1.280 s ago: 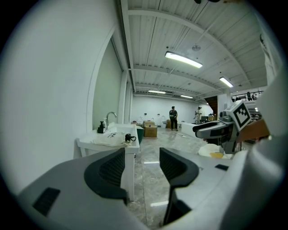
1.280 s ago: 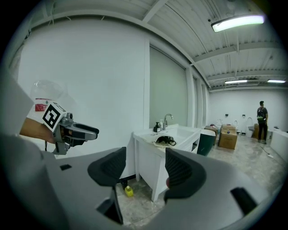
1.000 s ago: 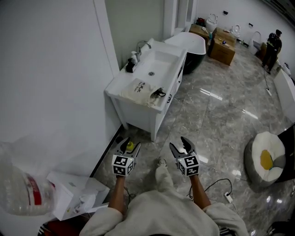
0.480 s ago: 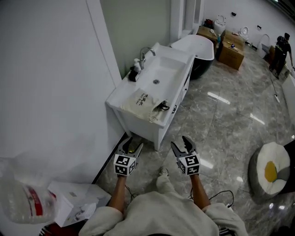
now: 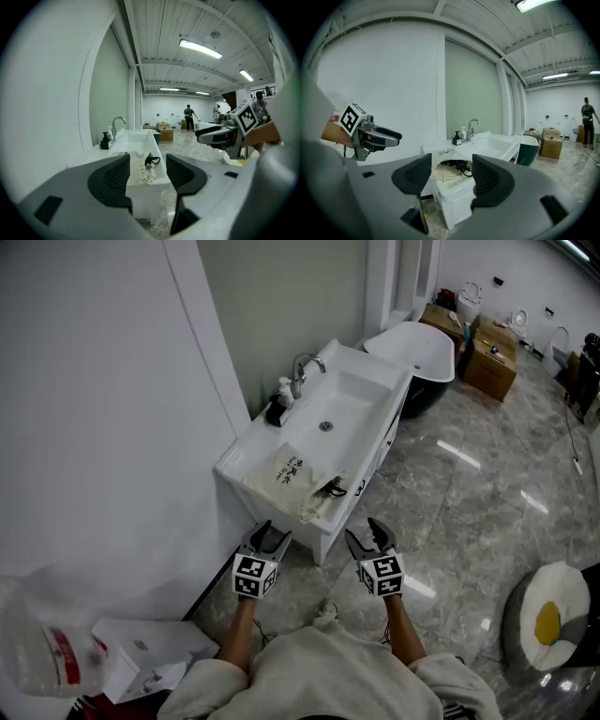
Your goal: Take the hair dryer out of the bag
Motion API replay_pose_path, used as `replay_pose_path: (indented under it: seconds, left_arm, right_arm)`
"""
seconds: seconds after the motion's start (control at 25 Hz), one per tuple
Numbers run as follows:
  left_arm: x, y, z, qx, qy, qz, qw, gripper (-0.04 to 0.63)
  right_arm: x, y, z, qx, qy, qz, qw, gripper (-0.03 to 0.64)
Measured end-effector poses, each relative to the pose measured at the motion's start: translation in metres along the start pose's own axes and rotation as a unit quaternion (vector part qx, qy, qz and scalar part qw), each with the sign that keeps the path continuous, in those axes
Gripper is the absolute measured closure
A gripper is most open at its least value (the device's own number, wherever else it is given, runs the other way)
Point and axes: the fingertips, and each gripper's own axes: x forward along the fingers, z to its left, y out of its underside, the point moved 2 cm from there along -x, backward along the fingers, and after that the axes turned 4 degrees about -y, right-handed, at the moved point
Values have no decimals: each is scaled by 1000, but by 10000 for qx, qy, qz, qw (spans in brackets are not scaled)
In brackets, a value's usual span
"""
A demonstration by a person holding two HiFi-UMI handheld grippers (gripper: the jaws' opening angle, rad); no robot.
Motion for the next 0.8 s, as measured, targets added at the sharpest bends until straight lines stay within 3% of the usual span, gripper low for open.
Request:
replay_pose_path:
  seconds: [0.28,0.8]
  left_arm:
    - [46,-12,9,23,-108,104,9999,376]
    - [89,-6,7,94,-60,351,9993,376]
  right_arm:
    - [41,-10,-37,-40,-221,34,9997,351]
    - [69,3,-61,-8,-367,254,9990,356]
